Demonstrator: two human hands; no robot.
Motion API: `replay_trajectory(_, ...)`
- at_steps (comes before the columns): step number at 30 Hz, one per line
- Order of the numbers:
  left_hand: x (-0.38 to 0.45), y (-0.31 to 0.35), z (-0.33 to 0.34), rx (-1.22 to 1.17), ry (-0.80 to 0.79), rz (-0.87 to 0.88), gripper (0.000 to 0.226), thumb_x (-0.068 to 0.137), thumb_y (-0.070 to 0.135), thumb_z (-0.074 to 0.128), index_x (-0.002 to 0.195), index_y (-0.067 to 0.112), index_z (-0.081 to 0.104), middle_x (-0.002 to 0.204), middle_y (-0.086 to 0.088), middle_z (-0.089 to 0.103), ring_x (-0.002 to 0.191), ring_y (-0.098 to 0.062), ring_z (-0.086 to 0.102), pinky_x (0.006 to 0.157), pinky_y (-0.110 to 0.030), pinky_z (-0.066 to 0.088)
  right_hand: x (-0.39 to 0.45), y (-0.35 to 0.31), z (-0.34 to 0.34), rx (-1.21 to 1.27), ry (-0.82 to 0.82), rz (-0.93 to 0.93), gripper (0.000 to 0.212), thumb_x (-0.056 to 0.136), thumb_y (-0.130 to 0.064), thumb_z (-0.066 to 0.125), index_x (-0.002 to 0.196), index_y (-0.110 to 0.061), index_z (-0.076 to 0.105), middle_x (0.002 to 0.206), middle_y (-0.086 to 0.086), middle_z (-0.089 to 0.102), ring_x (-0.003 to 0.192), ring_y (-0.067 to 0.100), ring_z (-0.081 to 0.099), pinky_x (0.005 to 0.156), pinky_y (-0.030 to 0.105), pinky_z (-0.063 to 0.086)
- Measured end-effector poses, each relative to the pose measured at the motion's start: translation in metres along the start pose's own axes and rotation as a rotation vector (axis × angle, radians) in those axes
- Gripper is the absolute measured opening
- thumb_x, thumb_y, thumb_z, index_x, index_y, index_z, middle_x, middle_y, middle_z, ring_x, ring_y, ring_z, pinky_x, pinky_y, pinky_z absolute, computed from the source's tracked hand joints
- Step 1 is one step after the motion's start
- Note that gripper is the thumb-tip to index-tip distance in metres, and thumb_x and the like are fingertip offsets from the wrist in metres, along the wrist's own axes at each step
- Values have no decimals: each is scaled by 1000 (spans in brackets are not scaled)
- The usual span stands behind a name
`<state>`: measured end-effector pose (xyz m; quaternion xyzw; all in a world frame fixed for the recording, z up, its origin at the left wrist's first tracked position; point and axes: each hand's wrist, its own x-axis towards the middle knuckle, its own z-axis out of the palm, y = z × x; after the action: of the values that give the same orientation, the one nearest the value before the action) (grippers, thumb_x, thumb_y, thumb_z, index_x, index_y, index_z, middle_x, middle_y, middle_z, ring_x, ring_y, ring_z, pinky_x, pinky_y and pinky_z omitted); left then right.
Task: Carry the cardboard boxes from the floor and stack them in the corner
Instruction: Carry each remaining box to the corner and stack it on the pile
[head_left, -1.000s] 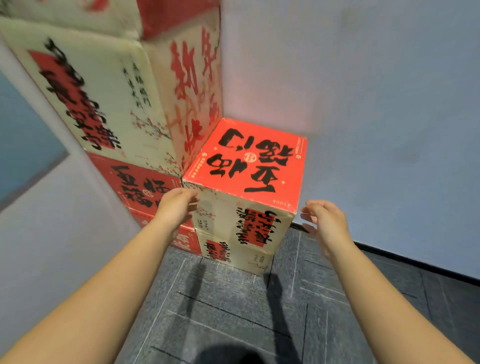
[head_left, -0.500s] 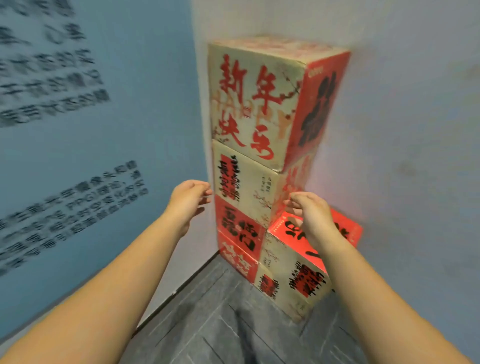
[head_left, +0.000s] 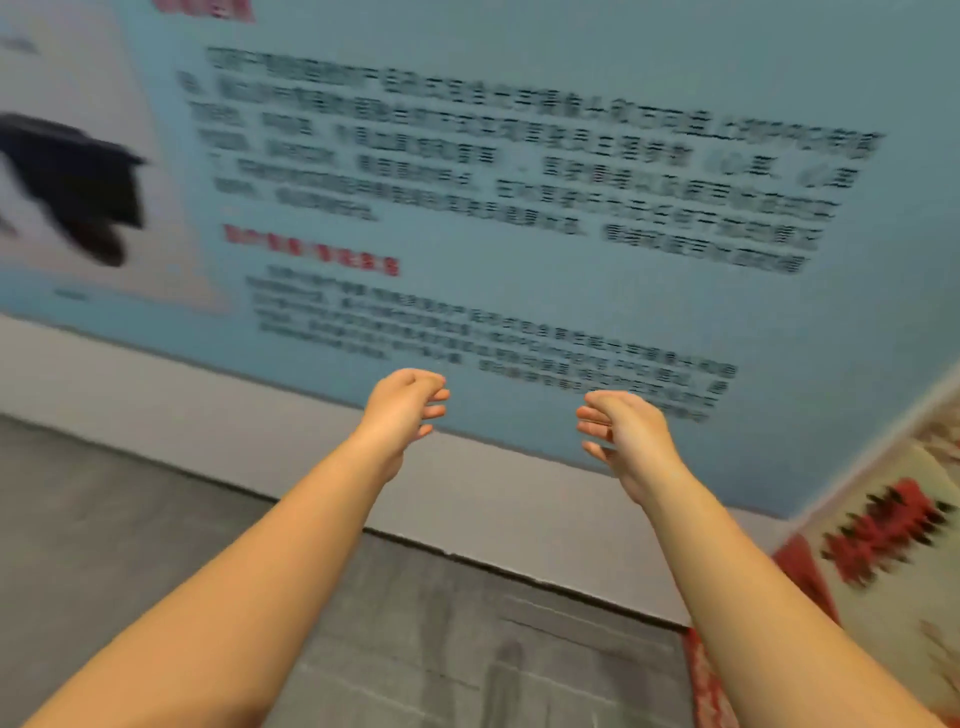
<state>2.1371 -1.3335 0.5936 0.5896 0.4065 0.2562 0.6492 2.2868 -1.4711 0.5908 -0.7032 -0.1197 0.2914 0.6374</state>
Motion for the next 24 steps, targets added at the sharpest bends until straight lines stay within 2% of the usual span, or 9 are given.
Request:
replay_trajectory(3,-26,-8,-88,-56,219,-18,21,95,19,45,76,22,50,81,4,55,71,-7,52,69,-26,38,-15,2,82,-46,-204,11,18,93,-14,51,75,-17,51,76,1,56,68,11,53,62,25,41)
replay_trajectory(11,-106,-21,-302,-181,696,10,22,95,18,46,74,22,49,80,3,57,67,-7,52,61,-22,34,-101,6,305,-167,-673,-29,19,92,-11,50,73,-16,51,75,2,57,66,13,53,65,25,42)
replay_trajectory(19,-160,-34,-512,-246,977,-11,20,94,17,47,75,21,50,79,5,58,68,-8,52,63,-22,36,-193,30,529,-183,-934,-3,20,92,-11,49,73,-16,51,72,2,56,65,12,52,63,25,40)
replay_trajectory(24,-185,-28,-627,-262,1104,-21,17,94,19,49,77,20,52,80,4,58,70,-9,52,65,-24,39,-243,39,645,-189,-1045,4,18,92,-12,50,75,-17,52,73,1,56,66,12,53,64,25,40)
